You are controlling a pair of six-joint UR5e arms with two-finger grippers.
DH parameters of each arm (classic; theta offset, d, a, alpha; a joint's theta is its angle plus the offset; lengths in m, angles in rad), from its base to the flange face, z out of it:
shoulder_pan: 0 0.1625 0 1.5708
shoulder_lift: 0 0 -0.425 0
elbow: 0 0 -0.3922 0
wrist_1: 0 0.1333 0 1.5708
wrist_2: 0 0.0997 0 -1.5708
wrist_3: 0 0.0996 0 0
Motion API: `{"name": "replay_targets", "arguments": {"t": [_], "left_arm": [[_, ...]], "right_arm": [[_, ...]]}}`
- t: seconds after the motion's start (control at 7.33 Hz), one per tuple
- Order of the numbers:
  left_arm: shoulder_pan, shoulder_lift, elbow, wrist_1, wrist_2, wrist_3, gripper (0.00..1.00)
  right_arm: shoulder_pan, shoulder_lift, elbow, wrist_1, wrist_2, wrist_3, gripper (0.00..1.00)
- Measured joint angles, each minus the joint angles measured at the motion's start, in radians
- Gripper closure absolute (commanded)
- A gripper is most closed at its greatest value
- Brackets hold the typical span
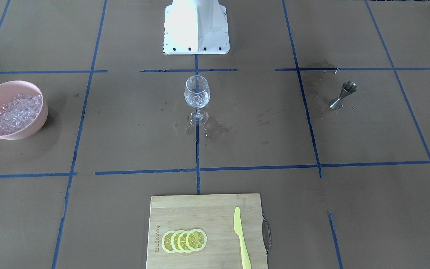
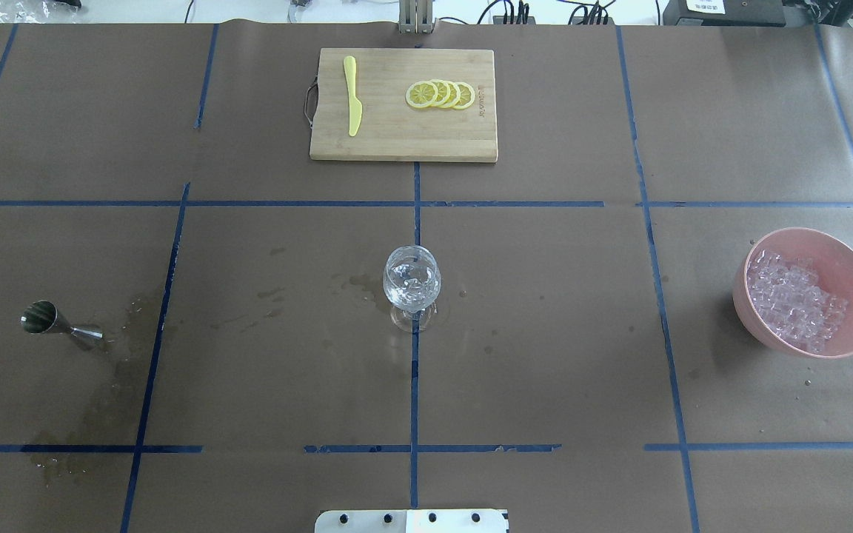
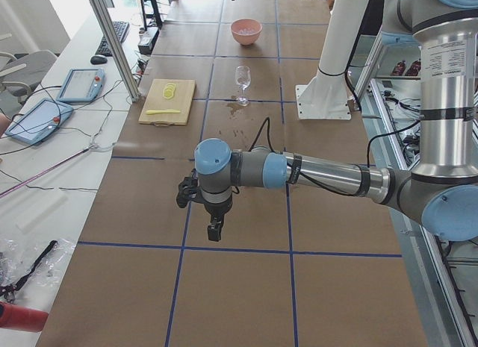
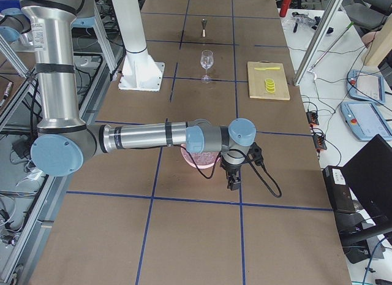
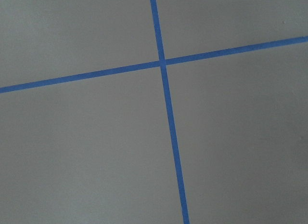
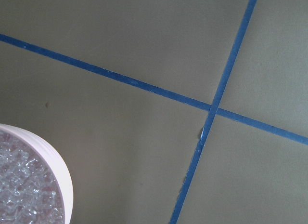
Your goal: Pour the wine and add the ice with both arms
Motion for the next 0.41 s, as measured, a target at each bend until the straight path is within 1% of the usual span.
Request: {"name": "replay_targets", "arguments": {"t": [0.41], "left_arm": [[0.002,-0.015,0.007,-0.002,-0.009,0.001,0.00]], "right_arm": [[0.000,-0.006,0.005,0.001,0.029,-0.002,0.00]]}}
